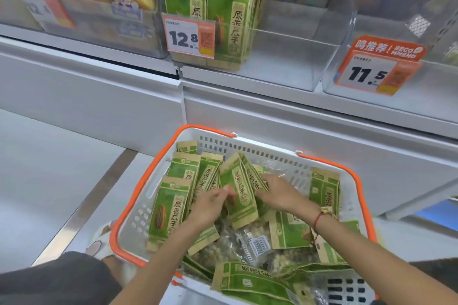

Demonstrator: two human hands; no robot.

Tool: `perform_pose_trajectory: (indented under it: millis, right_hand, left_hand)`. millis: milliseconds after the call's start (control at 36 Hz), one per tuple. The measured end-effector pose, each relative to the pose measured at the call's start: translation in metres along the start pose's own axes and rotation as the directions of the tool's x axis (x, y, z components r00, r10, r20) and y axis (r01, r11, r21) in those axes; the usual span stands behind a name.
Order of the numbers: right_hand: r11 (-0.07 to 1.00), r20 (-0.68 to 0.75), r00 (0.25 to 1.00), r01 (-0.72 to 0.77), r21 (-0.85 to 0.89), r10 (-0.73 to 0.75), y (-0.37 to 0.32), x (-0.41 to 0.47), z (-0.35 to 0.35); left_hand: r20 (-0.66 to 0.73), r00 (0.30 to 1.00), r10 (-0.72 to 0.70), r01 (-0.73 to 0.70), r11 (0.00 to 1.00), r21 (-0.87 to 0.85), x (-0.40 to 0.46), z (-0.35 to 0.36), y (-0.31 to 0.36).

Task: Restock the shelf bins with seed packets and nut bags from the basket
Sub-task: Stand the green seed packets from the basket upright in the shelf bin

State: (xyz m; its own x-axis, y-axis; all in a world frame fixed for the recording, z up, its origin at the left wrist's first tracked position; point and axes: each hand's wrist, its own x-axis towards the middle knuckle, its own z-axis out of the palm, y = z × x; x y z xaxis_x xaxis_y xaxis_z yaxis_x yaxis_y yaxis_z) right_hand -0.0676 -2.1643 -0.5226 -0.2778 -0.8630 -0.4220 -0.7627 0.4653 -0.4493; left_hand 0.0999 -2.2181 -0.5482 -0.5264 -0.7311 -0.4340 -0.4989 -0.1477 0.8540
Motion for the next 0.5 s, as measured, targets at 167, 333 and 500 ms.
perform_pose_trajectory:
  millis: [167, 333, 500]
  right_hand:
    - [0.987, 0.055, 0.994, -0.106, 0.119, 0.100, 0.008, 0.005, -0.023]
    - [0.956, 0.010, 0.995, -0.097, 0.277, 0.098, 0.020, -0.007, -0.052]
    - [0.874, 0.140, 0.986, -0.147, 0.462, 0.092, 0.031, -0.018, -0.071]
  left_hand:
    - [-0.141, 0.973, -0.184, 0.182, 0.983, -0.026, 0.018, 0.007, -0.012]
    - [0.047, 0.970, -0.239, 0.238, 0.971, 0.024, 0.027, 0.005, -0.001]
    - [0.098, 0.986, -0.136, 0.135, 0.991, 0.015, 0.029, 0.017, 0.005]
